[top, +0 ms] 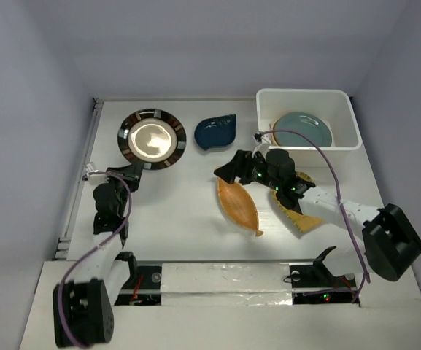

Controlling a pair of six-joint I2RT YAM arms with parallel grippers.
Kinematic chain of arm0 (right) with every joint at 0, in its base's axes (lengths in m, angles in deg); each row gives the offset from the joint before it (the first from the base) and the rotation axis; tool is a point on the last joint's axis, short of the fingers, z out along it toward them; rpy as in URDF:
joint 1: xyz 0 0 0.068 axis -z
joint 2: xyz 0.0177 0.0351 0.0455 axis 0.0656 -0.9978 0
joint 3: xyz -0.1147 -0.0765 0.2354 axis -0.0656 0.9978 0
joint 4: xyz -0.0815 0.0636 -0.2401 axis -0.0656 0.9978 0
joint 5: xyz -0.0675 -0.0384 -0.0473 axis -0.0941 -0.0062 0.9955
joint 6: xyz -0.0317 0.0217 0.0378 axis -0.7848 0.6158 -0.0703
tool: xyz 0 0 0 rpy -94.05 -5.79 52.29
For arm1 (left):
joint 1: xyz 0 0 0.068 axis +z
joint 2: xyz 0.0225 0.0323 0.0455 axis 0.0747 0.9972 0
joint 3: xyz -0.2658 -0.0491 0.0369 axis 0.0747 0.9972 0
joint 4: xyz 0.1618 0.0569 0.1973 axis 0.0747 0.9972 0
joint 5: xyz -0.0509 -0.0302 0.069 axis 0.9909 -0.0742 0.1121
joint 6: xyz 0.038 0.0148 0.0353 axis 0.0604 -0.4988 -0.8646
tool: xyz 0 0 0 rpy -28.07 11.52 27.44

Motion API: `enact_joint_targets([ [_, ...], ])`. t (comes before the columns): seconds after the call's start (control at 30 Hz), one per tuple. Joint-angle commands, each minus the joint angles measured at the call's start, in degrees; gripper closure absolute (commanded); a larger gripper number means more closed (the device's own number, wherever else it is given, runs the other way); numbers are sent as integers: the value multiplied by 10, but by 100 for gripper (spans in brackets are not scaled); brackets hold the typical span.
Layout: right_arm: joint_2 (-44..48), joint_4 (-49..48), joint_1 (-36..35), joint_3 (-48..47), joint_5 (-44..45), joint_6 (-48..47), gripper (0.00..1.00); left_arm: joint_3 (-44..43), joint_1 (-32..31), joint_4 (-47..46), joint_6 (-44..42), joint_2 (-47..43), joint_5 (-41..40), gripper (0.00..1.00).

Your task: Place the plates into the plastic bin on the countertop

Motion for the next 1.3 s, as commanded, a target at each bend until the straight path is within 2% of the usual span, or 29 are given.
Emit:
enact_joint_targets([
  [0.0, -10, -55, -7, -44, 4, 7, 15, -35, -5, 16, -32, -113, 70, 100],
  [0.1, -1, -66, -12, -61, -10, 11, 14, -54, -10, 105, -70, -172, 114, 100],
  [0.17, 9, -70, -12, -65, -5, 11, 11, -64, -24, 129, -78, -180, 143, 100],
  [0.3, 4, -50, -12, -77, 5, -3, 9, -41, -44, 59, -22, -184, 193, 100],
  [0.63, 5, -2, -12, -70, 119, -23, 7, -78, -86, 50, -13, -199, 238, 100],
  [0.83, -8, 1, -12, -72, 114, -26, 8, -75, -97, 42, -19, -201, 260, 100],
  [1.03, 19, -11, -12, -39, 160, -23, 10, -78, -103, 52, -35, -199, 258, 100],
  [1.17, -3, -45, -12, -39, 101, -22, 23, -78, -103, 24, -26, -188, 276, 100],
  [1.27, -23, -83, -12, -38, 57, -3, 49, -88, -108, 27, -35, -180, 301, 100],
])
